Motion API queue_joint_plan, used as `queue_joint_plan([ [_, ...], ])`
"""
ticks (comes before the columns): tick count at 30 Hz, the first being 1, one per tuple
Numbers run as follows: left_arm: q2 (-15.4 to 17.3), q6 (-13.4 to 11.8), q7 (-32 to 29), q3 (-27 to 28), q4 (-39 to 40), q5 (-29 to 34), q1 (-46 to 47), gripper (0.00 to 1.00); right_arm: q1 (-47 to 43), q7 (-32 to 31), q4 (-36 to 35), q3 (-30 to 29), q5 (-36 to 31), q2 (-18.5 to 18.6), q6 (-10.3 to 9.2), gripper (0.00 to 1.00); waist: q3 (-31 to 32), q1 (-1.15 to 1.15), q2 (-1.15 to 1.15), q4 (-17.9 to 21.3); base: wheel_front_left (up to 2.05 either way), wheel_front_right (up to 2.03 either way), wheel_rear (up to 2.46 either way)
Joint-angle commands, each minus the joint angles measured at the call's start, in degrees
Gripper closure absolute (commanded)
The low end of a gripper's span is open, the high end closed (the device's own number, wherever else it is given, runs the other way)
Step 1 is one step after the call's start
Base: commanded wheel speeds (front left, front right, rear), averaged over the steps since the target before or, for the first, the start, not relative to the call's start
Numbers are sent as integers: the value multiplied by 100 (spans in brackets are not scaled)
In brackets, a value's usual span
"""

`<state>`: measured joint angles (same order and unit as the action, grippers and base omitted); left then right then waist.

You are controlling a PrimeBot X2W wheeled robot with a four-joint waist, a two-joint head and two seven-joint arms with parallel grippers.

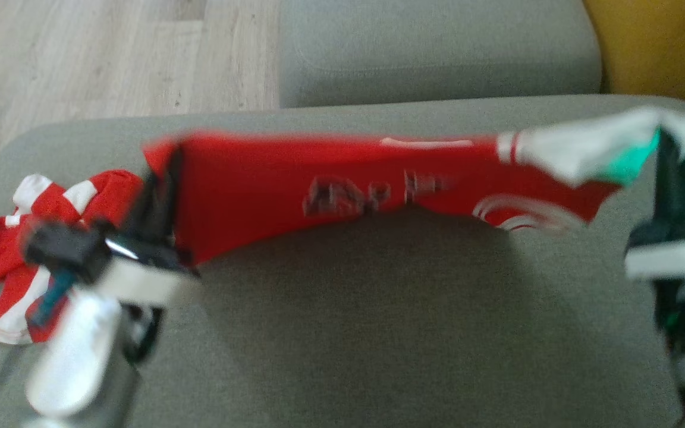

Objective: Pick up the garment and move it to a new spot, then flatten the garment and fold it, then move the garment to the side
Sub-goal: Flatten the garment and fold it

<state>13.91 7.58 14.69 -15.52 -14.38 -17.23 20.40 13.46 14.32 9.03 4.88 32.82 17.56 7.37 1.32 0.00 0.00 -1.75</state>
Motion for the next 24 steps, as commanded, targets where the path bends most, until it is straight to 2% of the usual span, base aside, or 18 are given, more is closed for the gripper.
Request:
queue_joint_plan([
  [1,377,-10,-18,186,289,47,602,100,598,-113,-381,100,111,246,12,100,95,0,0,1,0,0,0],
  [2,377,-10,-18,186,289,47,602,100,598,-113,-381,100,111,246,12,100,95,0,0,1,0,0,0],
  [5,727,-10,-260,208,459,49,1232,100,1192,-437,-721,28,254,420,12,100,119,0,0,6,0,0,0],
  [8,904,-10,-622,170,598,-5,1745,100,1751,-816,-998,-23,306,575,12,100,94,0,0,-1,0,0,0],
  [12,997,-9,-1081,126,665,-38,2283,100,2404,-1281,-1106,10,238,718,12,100,-54,0,0,-6,0,0,0],
  [15,974,-10,-1359,74,573,-55,2624,100,2852,-1591,-903,112,174,725,12,100,-350,0,0,16,0,0,0],
  [18,892,-66,-1381,69,328,-26,3018,100,3372,-1725,-507,220,83,652,12,100,-784,0,0,49,0,0,0],
  [24,638,-306,-860,79,-646,184,3932,100,4516,-1284,504,209,-319,392,12,100,-1533,0,0,59,0,0,0],
])
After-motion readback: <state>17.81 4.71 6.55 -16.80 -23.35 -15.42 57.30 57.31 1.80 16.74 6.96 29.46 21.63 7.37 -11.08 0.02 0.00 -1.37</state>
